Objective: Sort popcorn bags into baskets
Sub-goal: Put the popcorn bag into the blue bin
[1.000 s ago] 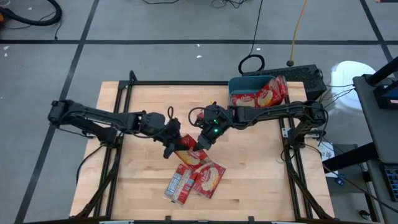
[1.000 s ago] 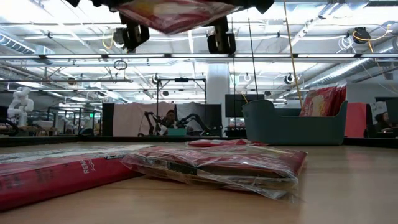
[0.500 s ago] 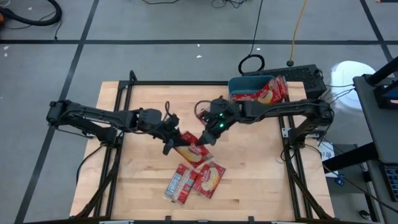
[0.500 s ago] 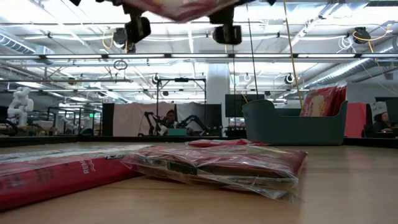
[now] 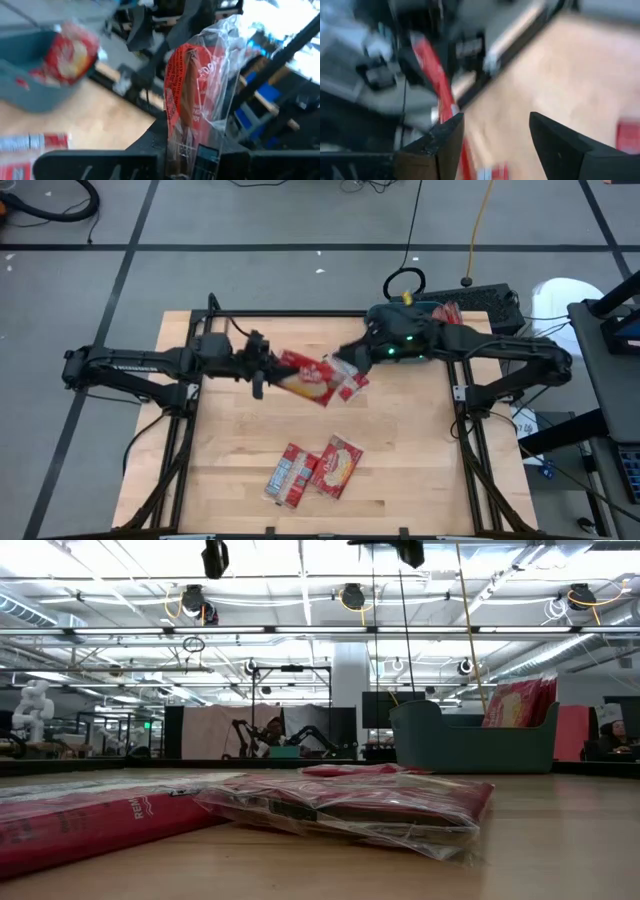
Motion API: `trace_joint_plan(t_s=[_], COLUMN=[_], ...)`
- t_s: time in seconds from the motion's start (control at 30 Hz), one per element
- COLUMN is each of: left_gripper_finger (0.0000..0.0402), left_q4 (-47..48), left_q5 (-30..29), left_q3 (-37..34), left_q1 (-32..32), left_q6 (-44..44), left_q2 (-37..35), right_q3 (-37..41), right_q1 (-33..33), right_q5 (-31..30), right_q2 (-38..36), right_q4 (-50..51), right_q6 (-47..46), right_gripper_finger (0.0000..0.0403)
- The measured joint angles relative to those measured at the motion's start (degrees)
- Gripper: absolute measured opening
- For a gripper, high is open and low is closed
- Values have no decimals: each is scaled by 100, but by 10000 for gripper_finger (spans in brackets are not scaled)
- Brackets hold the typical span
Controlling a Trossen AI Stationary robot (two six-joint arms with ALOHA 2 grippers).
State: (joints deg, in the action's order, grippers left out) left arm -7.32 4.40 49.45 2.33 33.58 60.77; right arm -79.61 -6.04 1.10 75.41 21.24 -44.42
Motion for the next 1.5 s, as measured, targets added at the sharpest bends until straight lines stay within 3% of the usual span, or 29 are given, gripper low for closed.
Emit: trace_joint_plan(t_s=[0.13, 0.37, 0.93, 1.13, 1.27, 1.5], left_gripper_finger=[24, 35, 34, 32, 31, 34], left_q4=[-121, -872, -2037, -2019, -1996, -1982], left_q5=[-227, -347, -315, -241, -272, -250], left_q3=[0, 0, 0, 4, 2, 2], left_q1=[241, 662, 1217, 1057, 970, 1017], left_q6=[-40, -76, 628, 840, 693, 692], left_q2=[-208, -358, -312, -119, -118, -120], right_q3=[1, 2, 4, 0, 7, 7], right_q1=[0, 2, 129, 125, 128, 129], right_q5=[-804, -1140, -1156, -825, -832, -677], right_q2=[-292, -323, 100, 429, 479, 449], right_q4=[-463, -1445, -1796, -2756, -2701, -2660], right_q6=[16, 19, 545, 675, 630, 632], right_gripper_finger=[237, 256, 254, 252, 228, 136])
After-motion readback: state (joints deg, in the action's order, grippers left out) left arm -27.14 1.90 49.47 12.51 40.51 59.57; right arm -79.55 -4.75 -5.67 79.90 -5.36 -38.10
